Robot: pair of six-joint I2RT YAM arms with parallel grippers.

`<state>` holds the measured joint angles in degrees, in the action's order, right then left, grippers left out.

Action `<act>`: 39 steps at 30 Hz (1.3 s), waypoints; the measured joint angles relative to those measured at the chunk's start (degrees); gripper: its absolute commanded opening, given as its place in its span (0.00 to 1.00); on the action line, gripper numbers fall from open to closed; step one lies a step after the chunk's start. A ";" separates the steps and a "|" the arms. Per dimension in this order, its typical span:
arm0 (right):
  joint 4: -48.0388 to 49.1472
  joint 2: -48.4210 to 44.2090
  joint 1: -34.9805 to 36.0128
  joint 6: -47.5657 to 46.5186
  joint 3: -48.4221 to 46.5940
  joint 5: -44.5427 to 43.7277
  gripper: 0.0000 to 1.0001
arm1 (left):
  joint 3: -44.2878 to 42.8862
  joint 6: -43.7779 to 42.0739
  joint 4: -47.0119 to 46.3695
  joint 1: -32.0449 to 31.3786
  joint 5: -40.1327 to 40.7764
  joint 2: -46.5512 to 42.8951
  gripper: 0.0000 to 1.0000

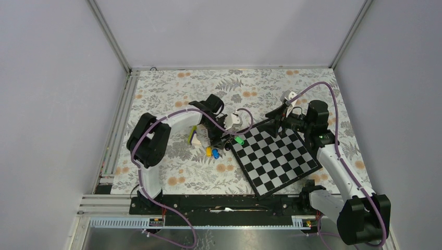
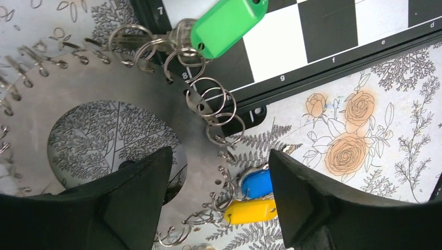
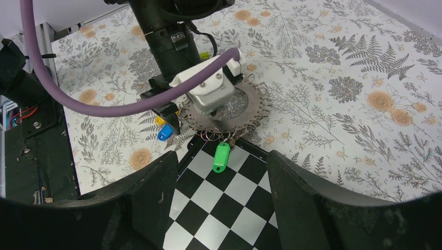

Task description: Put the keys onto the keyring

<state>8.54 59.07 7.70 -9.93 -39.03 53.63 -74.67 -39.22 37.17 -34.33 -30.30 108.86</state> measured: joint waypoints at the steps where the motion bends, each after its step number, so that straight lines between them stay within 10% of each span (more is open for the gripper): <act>1: 0.00 0.00 0.00 0.00 0.02 0.02 0.71 | 0.00 0.02 0.00 -0.22 0.04 0.15 0.72; 25: 1.25 0.00 0.00 -0.13 0.66 0.07 0.73 | 2.60 5.22 -2.10 -3.10 6.60 -3.65 0.04; 39: 1.22 0.00 0.00 -0.13 0.74 1.09 0.73 | -8.81 16.28 0.15 7.69 1.01 -12.28 0.00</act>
<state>9.76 59.07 7.70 -10.07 -38.28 54.72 -83.48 -22.94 37.32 -26.63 -29.30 96.57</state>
